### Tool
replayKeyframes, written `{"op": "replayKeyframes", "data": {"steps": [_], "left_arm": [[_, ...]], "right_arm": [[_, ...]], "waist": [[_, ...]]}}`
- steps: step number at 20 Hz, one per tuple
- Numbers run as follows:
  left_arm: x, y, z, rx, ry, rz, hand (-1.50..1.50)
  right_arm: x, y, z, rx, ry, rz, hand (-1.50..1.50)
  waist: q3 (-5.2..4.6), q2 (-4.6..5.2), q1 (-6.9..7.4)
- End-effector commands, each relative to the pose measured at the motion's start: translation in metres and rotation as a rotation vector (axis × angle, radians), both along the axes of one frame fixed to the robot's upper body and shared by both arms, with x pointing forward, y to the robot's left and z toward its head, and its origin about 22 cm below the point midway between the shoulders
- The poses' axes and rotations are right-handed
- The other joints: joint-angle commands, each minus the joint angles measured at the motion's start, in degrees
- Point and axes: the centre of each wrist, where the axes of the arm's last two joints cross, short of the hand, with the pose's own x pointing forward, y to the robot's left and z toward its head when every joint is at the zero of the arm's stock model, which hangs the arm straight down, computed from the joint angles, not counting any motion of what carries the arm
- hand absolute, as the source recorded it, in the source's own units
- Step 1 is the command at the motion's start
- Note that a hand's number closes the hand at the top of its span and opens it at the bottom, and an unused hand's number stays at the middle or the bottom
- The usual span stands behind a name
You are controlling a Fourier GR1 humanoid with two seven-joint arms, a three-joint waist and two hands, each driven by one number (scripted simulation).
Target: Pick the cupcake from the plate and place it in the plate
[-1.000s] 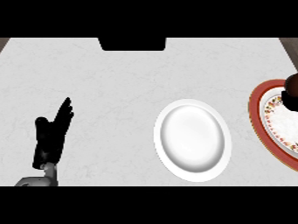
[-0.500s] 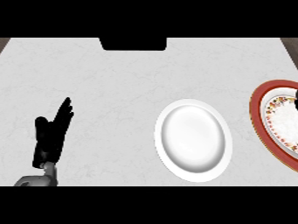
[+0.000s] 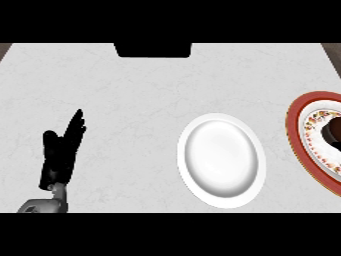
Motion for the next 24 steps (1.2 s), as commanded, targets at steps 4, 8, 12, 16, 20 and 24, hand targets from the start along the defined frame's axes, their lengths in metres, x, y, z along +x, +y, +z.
{"op": "replayKeyframes", "data": {"steps": [4,8,12,16,20,24], "left_arm": [[-0.001,-0.004,0.000,0.001,-0.003,0.026,0.00],[-0.009,0.008,-0.005,0.009,0.014,0.034,0.00],[-0.019,0.014,-0.008,-0.011,0.014,0.014,0.00],[-0.018,0.005,-0.009,0.004,0.004,0.019,0.00],[-0.004,0.002,-0.005,0.006,0.019,0.004,0.00],[-0.011,0.012,0.003,0.001,-0.008,0.009,0.00]], "right_arm": [[-0.007,-0.008,0.002,0.112,-0.145,0.151,-1.50],[-0.006,-0.012,0.016,0.283,-0.486,0.148,-1.50],[-0.026,-0.045,0.030,0.434,-0.685,0.062,-1.50],[-0.050,-0.064,0.013,0.535,-0.707,0.048,-1.50],[-0.065,-0.067,0.008,0.584,-0.703,0.089,-1.50],[-0.080,-0.077,-0.004,0.585,-0.732,0.146,-1.50]], "waist": [[-0.04,-0.20,-0.57],[0.05,-0.45,-1.41],[-0.01,-0.47,-1.39],[-0.02,-0.20,-0.57],[-0.05,-0.17,-0.58],[-0.04,-0.16,-0.37]]}}
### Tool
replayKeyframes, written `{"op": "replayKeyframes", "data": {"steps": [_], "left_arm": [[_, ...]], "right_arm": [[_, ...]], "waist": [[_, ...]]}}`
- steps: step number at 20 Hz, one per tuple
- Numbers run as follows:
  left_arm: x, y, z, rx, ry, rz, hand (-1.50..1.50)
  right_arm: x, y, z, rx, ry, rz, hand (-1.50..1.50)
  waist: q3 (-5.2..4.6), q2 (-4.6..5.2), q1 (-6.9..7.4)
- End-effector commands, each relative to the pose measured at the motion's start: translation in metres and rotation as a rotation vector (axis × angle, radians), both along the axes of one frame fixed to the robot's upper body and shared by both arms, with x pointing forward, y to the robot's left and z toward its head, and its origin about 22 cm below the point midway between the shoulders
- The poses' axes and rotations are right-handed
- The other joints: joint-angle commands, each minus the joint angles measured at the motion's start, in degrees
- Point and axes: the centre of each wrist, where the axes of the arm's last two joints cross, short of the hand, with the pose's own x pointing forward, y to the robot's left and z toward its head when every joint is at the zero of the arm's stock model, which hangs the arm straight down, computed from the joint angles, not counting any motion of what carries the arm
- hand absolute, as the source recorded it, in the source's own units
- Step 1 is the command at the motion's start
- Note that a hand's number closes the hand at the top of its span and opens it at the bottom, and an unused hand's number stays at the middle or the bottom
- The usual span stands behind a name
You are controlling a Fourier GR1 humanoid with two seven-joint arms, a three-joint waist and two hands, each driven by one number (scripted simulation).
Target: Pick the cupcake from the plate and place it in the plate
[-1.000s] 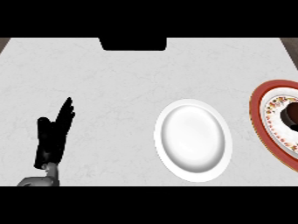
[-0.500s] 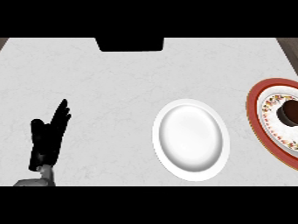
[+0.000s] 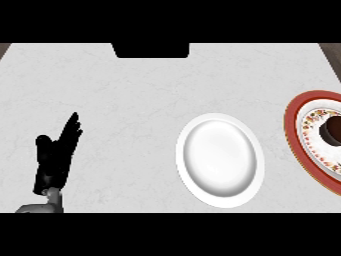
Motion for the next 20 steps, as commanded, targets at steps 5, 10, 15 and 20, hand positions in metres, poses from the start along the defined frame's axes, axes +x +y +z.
{"op": "replayKeyframes", "data": {"steps": [5,10,15,20], "left_arm": [[0.004,0.000,-0.004,0.005,-0.005,0.000,0.00],[0.004,-0.001,-0.005,0.003,-0.004,-0.001,0.00],[0.023,-0.006,-0.009,-0.009,0.000,-0.006,0.00],[0.003,-0.014,0.010,0.002,0.012,-0.003,0.00]], "right_arm": [[-0.009,0.010,-0.036,-0.005,-0.049,0.045,-1.50],[0.002,0.007,-0.032,-0.042,0.003,-0.011,-1.50],[-0.004,0.020,-0.044,-0.076,0.045,-0.057,-1.50],[-0.018,-0.005,-0.046,-0.081,0.058,-0.069,-1.50]], "waist": [[0.00,0.06,0.19],[0.01,0.11,0.31],[-0.02,0.11,-0.01],[0.01,0.06,0.24]]}}
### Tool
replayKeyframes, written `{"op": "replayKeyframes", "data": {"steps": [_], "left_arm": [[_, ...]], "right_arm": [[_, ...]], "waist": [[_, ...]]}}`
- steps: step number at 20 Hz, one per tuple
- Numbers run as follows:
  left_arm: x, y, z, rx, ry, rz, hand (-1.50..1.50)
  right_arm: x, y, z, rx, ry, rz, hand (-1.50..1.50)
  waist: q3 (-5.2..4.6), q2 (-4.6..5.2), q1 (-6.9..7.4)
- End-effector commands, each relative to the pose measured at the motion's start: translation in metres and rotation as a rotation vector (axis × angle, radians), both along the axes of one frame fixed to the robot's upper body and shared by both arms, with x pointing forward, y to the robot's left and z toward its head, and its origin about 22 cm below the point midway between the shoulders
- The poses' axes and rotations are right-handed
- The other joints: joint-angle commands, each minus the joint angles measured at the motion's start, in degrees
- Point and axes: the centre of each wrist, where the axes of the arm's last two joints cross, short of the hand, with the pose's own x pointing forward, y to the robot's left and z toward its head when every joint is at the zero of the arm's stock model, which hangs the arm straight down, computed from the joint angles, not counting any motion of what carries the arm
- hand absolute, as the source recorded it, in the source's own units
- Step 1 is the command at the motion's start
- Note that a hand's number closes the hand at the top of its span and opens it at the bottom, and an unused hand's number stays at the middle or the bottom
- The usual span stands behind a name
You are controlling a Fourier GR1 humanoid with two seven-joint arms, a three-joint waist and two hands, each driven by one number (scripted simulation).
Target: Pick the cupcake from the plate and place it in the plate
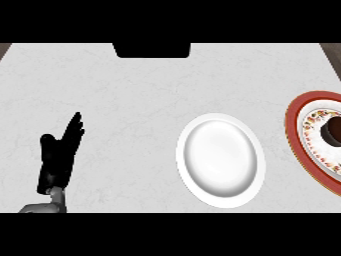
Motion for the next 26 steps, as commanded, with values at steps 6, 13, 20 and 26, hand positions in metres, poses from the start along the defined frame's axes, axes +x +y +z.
{"op": "replayKeyframes", "data": {"steps": [6,13,20,26], "left_arm": [[0.007,-0.003,-0.014,-0.007,-0.010,-0.007,0.00],[-0.009,0.003,0.006,0.008,-0.019,-0.001,0.00],[0.015,0.009,0.000,-0.006,0.006,0.013,0.00],[0.021,0.007,-0.004,0.001,-0.012,0.002,0.00]], "right_arm": [[-0.014,-0.008,-0.018,-0.031,0.054,-0.066,-1.50],[-0.054,-0.042,-0.023,-0.052,0.055,-0.100,-1.50],[-0.070,-0.058,-0.023,-0.043,0.025,-0.158,-1.50],[-0.072,-0.076,-0.004,-0.056,0.002,-0.221,-1.50]], "waist": [[-0.02,0.03,-0.18],[0.02,-0.01,0.02],[0.04,0.06,-0.03],[0.07,0.14,0.12]]}}
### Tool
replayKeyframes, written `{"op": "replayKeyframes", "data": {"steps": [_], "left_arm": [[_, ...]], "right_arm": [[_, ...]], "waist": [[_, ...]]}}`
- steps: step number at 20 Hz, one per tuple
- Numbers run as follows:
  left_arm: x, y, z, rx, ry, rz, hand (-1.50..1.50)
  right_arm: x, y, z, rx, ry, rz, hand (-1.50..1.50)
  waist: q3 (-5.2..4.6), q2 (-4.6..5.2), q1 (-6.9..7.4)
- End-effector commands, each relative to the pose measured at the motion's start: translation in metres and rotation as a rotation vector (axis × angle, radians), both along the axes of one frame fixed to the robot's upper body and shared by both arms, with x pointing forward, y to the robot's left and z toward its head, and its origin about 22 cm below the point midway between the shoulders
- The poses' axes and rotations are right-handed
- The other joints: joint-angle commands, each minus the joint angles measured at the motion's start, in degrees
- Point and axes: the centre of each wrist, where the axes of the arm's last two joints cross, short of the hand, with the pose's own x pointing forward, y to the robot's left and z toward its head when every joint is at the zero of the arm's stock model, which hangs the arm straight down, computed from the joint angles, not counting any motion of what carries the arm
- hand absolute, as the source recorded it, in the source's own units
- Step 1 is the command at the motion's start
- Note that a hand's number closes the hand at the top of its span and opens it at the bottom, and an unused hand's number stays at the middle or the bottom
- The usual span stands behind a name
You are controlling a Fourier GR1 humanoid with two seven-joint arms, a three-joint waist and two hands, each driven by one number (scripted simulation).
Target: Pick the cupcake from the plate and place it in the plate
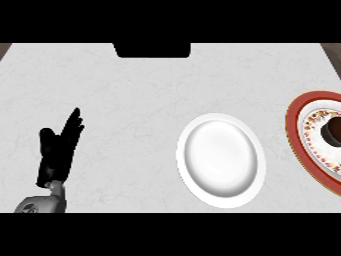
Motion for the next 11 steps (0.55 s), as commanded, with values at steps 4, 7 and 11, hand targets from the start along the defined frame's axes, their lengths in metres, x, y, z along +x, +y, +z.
{"op": "replayKeyframes", "data": {"steps": [4,7,11], "left_arm": [[-0.008,-0.001,0.003,-0.011,0.000,-0.002,0.00],[-0.004,-0.006,0.014,-0.009,-0.007,-0.014,0.00],[-0.006,-0.010,0.001,-0.013,0.001,-0.015,0.00]], "right_arm": [[-0.018,-0.012,0.000,-0.001,0.001,-0.089,-1.50],[-0.024,-0.011,-0.005,-0.027,0.015,-0.106,-1.50],[-0.032,-0.020,0.003,-0.051,0.050,-0.130,-1.50]], "waist": [[0.11,0.12,0.53],[0.12,0.10,0.50],[0.13,0.14,0.45]]}}
